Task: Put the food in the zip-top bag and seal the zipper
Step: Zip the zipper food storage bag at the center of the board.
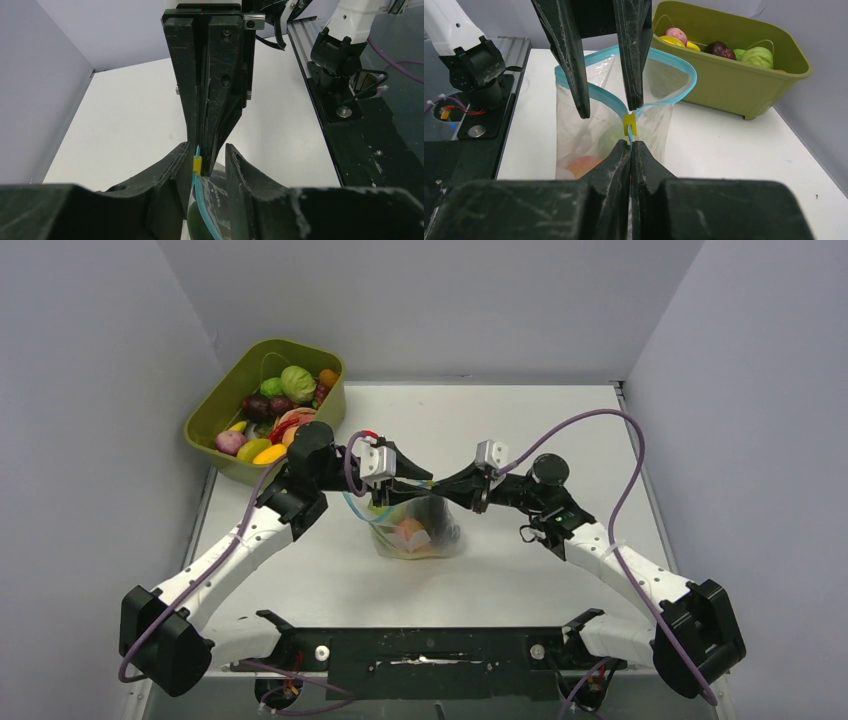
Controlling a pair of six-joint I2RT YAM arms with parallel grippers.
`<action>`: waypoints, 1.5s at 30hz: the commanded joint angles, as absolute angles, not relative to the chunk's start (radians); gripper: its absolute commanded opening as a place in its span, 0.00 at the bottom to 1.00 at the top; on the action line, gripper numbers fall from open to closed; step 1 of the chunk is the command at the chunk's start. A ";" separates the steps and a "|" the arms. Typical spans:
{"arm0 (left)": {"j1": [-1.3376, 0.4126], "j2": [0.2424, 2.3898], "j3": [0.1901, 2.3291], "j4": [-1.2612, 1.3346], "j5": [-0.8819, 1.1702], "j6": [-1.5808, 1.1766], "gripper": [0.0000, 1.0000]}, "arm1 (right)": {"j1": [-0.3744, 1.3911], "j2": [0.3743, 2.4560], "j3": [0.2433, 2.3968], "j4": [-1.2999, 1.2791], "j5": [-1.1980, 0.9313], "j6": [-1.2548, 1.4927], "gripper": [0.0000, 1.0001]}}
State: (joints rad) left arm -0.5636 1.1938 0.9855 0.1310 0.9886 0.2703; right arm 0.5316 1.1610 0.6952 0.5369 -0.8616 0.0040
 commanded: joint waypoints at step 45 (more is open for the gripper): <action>-0.588 1.272 1.239 -0.331 0.981 0.577 0.42 | 0.573 1.058 0.715 0.494 -0.874 -0.110 0.00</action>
